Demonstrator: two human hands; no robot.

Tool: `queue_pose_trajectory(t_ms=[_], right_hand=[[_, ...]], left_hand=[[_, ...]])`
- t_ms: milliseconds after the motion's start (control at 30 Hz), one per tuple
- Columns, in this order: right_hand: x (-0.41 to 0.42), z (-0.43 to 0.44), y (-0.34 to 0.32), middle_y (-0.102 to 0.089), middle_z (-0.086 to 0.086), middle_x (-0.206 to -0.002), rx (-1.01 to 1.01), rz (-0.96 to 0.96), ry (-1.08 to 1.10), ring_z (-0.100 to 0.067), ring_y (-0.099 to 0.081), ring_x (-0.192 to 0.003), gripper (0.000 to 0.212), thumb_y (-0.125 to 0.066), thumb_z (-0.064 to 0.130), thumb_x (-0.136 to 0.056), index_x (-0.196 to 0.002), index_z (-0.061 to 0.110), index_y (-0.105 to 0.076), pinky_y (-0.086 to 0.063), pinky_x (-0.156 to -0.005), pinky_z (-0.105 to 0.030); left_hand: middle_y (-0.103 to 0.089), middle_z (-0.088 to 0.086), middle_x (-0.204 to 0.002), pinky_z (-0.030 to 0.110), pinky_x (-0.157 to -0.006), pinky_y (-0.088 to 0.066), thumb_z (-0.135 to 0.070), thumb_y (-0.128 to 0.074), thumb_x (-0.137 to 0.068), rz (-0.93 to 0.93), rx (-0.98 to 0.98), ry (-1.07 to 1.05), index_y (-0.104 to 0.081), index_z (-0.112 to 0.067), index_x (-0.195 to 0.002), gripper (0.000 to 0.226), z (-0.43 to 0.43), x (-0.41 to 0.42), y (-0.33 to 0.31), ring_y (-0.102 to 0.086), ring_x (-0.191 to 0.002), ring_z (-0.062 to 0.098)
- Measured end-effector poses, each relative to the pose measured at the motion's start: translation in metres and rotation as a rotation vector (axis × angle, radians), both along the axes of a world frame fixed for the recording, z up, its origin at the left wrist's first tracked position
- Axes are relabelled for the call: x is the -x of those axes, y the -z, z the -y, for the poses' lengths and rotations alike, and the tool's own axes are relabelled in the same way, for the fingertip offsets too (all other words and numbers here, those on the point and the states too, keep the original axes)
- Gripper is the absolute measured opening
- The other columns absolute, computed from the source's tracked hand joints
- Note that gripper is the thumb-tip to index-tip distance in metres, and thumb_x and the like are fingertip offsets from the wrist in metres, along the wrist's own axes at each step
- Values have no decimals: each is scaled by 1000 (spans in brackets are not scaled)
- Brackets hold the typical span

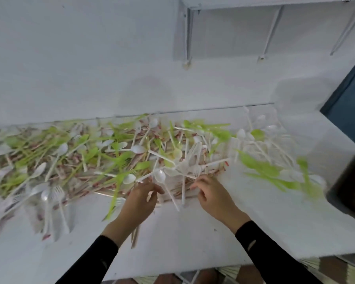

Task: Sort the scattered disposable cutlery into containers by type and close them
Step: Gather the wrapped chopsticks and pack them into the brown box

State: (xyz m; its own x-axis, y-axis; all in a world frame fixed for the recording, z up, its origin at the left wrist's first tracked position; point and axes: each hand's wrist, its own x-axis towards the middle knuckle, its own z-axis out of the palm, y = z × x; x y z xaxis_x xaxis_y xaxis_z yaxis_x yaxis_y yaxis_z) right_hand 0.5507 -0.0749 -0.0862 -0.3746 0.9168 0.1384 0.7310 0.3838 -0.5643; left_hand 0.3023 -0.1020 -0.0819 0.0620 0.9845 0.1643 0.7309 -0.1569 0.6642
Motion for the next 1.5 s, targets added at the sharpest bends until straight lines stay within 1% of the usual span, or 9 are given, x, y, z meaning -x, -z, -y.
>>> queue_pose_trajectory(t_ms=[300,400,600,667,900,1100,1267,1400,1500], right_hand=[[-18,-5,8,-59,-1,-91,-271,127,206,-19,-41,-84,33,-44,12,-74,-86,21,-73,-51,-66,-38],[-34,-14,7,-61,-3,-110,-280,242,117,-22,-42,-95,49,-33,13,-71,-95,27,-74,-53,-72,-40],[-57,-31,12,-48,-5,-136,-174,449,-16,-36,-53,-116,92,-71,-5,-46,-122,44,-53,-55,-82,-44],[-55,-37,10,-46,-7,-140,-180,488,-53,-37,-56,-116,83,-69,2,-54,-126,41,-56,-54,-87,-44],[-51,-61,18,-55,-10,-137,-355,427,-61,-33,-53,-116,39,-43,25,-85,-115,31,-67,-52,-90,-43],[-68,-75,23,-56,-6,-135,-449,375,-80,-29,-48,-120,23,-50,38,-86,-95,28,-68,-52,-89,-43],[-84,-88,4,-53,-6,-136,-482,244,-67,-28,-51,-118,27,-43,35,-98,-101,22,-67,-47,-96,-38],[-90,-90,-26,-58,8,-123,-311,-108,60,2,-54,-112,23,-44,31,-103,-106,17,-62,-40,-91,-13],[-92,-91,-46,-65,19,-104,-176,-277,173,9,-59,-101,17,-42,34,-101,-108,27,-56,-44,-79,-11]], left_hand=[[-64,-19,-90,13,-82,-42,-23,-49,-88,-22,-21,186,-70,-28,-92,22,12,-19,10,-57,-88,6],[-65,-18,-92,8,-79,-40,-19,-54,-89,-17,-30,189,-70,-27,-97,20,2,-34,10,-55,-88,4],[-70,-11,-96,2,-78,-39,-3,-52,-89,79,17,262,-68,-14,-104,25,-17,-74,6,-61,-87,3],[-72,-5,-95,3,-78,-41,-5,-52,-88,61,-7,297,-70,-13,-101,23,-23,-87,8,-61,-89,7],[-64,9,-91,39,-74,-54,-23,-46,-82,-84,-2,190,-66,-7,-96,29,-57,-98,31,-62,-83,31],[-61,4,-114,27,-90,-37,-34,-64,-89,-314,82,210,-59,-15,-119,36,-77,-103,29,-52,-110,22],[-59,7,-111,35,-81,-43,-13,-51,-90,-441,103,216,-59,-12,-116,27,-99,-106,17,-55,-105,27],[-50,13,-110,38,-80,-44,-2,-49,-86,-433,102,303,-55,-3,-112,27,-113,-96,13,-56,-95,35],[-45,2,-92,22,-65,-36,-5,-49,-90,-266,137,282,-48,-11,-92,6,-119,-87,3,-52,-80,26]])
